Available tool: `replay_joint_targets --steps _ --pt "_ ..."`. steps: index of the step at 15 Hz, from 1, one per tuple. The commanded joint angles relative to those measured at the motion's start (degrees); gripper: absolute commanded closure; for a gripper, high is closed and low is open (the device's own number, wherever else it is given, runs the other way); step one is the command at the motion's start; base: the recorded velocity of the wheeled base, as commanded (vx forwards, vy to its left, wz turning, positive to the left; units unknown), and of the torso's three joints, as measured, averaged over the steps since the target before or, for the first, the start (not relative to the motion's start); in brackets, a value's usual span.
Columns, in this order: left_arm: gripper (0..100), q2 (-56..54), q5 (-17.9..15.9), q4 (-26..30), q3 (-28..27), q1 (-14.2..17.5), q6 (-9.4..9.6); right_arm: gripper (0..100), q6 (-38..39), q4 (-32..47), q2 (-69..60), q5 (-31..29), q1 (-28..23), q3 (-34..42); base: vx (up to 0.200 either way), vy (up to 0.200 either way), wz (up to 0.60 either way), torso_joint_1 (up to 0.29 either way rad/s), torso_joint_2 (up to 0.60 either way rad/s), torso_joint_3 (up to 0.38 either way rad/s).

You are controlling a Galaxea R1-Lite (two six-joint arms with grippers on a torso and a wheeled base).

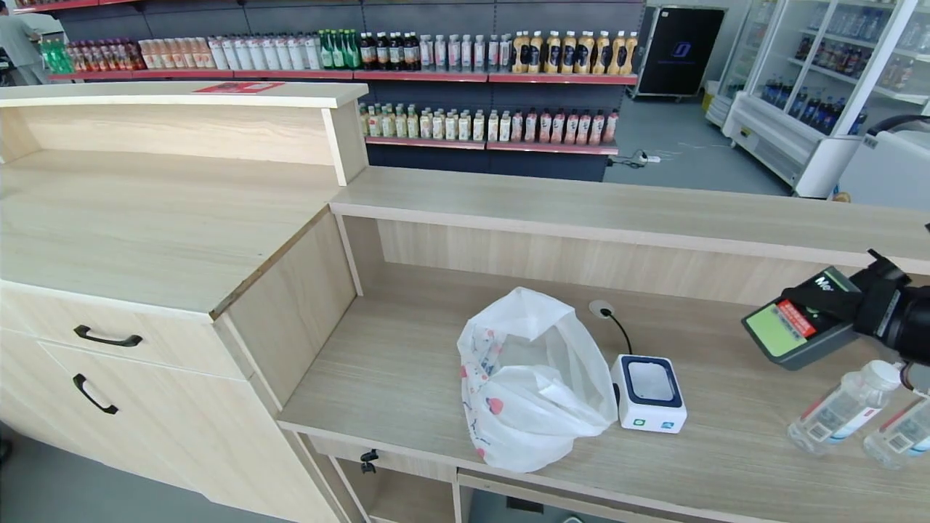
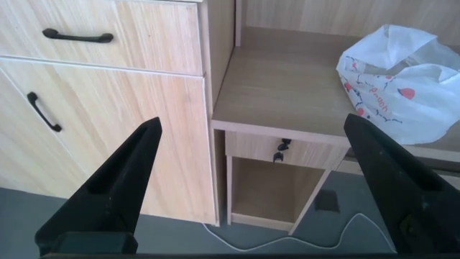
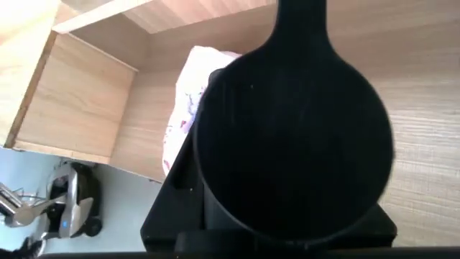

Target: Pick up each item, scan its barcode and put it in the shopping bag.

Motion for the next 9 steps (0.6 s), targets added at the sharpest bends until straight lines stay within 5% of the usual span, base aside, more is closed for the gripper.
replay_joint_targets --steps 1,9 --pt "0 0.1 0.0 0.0 0.0 0.1 -0.01 100 0.8 -3.1 9.0 2.5 -1.9 0.4 0.0 0.0 0.0 0.0 0.0 0.0" --pt "0 0.1 0.0 0.0 0.0 0.1 -0.01 100 1.2 -5.5 17.2 8.0 -2.3 0.4 0.0 0.0 0.0 0.0 0.0 0.0"
